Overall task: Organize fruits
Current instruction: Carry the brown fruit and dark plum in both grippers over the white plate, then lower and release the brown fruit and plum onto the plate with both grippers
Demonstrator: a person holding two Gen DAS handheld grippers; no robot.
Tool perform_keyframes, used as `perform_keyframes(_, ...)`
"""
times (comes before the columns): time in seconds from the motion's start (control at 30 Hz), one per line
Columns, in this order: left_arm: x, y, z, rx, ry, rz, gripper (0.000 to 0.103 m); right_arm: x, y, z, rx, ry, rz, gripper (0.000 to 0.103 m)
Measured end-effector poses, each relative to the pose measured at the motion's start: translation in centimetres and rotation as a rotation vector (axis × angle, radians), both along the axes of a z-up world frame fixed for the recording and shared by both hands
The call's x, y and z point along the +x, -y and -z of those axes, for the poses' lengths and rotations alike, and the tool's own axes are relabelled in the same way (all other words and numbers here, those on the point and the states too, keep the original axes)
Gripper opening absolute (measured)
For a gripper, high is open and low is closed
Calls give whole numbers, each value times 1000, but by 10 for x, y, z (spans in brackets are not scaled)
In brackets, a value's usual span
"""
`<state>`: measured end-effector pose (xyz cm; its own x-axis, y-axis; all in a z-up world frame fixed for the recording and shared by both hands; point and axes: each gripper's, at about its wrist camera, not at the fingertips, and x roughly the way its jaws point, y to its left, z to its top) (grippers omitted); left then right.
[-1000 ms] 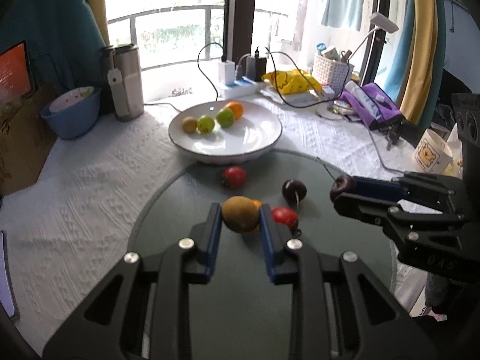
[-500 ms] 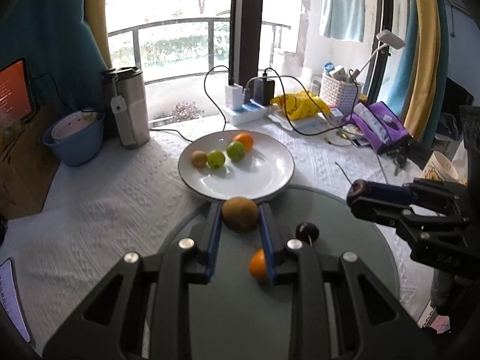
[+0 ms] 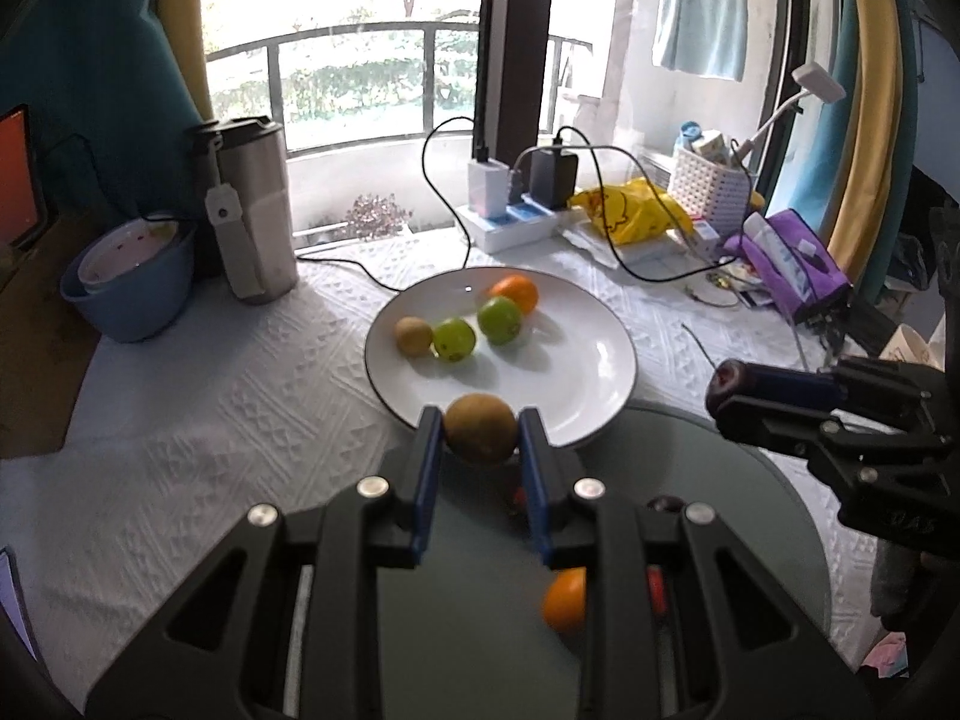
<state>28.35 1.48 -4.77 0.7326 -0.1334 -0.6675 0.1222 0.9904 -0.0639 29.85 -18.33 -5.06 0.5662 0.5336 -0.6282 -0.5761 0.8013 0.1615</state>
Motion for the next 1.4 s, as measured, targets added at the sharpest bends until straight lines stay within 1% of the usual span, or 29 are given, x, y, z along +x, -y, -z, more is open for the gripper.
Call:
perform_keyframes(0.33,35,-6,19,-4,-35,-11,26,39,-10,13,-11,-28,-7,31)
perform_keyframes(0.7,60,-15,40,-38,-79,-45,26,76,-18,26,-26,-44,10,31)
perform_keyframes(0.93,70,-15,44,-36,-77,-49,26,87,-33,32,-85,-9,38,31)
perform_keyframes(1.07,72,-15,46,-36,-76,-44,27,94,-39,40,-116,-19,50,31)
perform_keyframes(1.3,72,-19,44,-49,-73,-62,28,99,-40,42,-125,-31,71,31)
perform_keyframes(1.4,69,-20,40,-52,-59,-69,28,97,-40,40,-127,-33,76,31)
